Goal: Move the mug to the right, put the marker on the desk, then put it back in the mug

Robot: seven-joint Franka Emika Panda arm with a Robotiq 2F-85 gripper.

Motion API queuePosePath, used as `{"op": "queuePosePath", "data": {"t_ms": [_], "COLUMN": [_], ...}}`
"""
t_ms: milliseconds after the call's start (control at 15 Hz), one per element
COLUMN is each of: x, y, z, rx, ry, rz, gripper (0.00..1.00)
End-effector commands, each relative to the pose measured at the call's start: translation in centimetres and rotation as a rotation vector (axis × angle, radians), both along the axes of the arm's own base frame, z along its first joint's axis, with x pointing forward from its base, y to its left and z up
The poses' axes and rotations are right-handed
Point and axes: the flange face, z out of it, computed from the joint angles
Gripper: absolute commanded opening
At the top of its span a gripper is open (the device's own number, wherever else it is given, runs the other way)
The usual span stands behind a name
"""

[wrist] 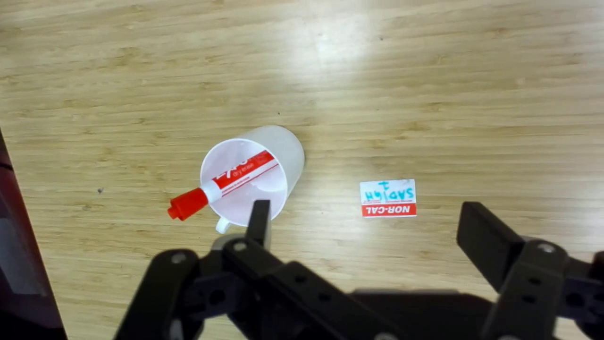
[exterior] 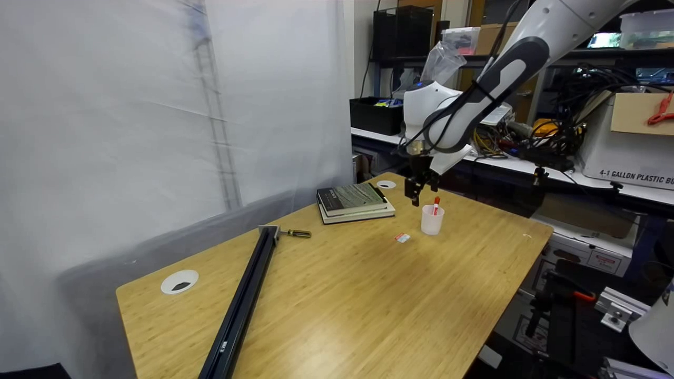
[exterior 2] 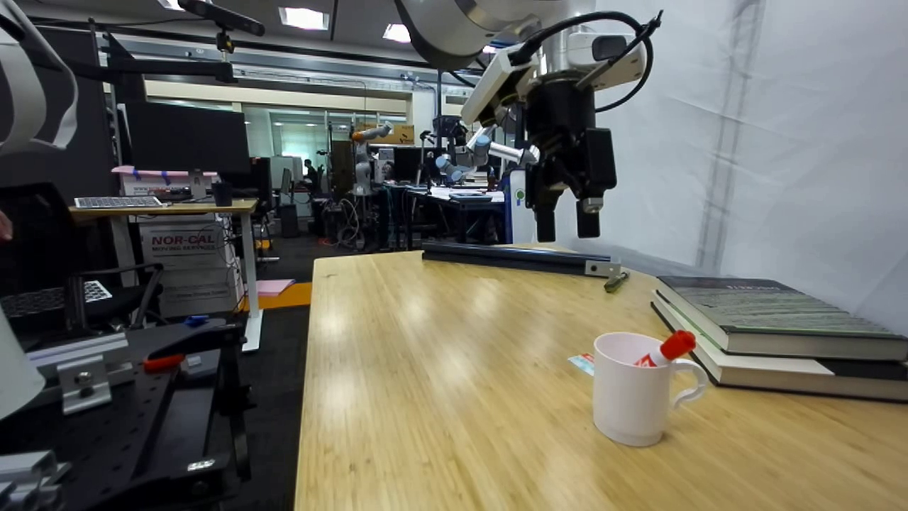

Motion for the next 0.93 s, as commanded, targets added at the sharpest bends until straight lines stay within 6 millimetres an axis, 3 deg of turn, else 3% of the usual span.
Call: {"op": "queuePosePath", "data": {"t_ms": [0,67,867], "x": [-0.41,0.01,0.00], "y": [0.06,0.00,0.01], "z": [0.68,0.03,0.01], "rx": [0.020,0.002,0.002], "ry": [0.016,0.006,0.009], "rz": [0.033,0.017,0.024], "gripper": [1.00,1.00,1.00]}}
